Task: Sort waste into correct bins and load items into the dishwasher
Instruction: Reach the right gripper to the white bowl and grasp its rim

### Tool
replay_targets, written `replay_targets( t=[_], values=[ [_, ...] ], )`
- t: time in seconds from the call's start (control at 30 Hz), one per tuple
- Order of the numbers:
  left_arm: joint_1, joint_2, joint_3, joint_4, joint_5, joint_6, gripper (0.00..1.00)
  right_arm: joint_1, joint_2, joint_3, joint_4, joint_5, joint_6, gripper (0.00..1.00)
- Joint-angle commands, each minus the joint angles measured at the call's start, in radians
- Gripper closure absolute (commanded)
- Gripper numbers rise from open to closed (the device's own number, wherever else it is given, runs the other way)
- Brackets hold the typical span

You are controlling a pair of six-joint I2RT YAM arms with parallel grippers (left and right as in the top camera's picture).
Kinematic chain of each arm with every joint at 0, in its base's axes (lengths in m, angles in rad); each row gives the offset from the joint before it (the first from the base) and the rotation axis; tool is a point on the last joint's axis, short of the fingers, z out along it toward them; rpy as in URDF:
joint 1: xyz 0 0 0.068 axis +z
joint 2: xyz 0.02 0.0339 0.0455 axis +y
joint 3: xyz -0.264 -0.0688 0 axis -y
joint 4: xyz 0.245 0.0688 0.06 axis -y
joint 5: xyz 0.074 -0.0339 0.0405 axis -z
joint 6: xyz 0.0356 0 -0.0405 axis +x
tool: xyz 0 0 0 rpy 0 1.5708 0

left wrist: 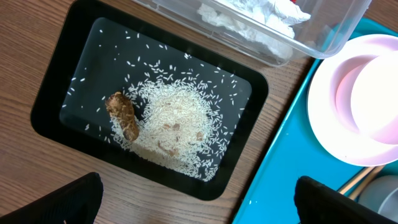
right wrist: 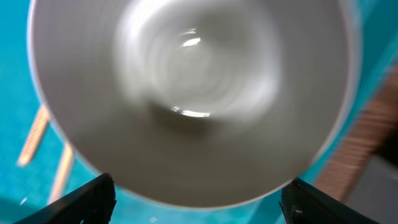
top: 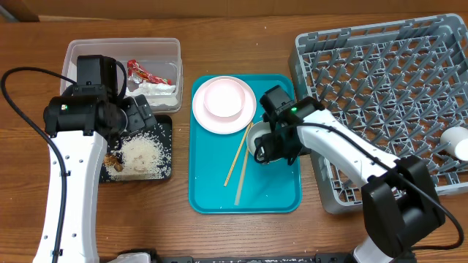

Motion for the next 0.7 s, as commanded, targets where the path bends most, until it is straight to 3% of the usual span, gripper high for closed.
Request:
replay_targets(
  t=[0.0,0.2,0.4,0.67],
  values=[
    [0.005,-0.002,0.012,0.002,-0.002,-0.007,0.0,0.043,-0.008,-0.003,-0.017,-0.069,-0.002,0.1],
    [0.005,-0.002,0.012,0.002,-0.002,-0.007,0.0,0.059,-0.008,-0.003,-0.014,-0.064,0.008,0.09],
    [0.005,-0.002,0.012,0.002,-0.002,-0.007,0.0,0.027,-0.008,-0.003,-0.015,0.016,0.185,0.09],
    [0.005,-0.002,0.012,0.002,-0.002,-0.007,0.0,-0.018,-0.055,0.037,-0.013,0.084,0.186,0.05]
  ],
)
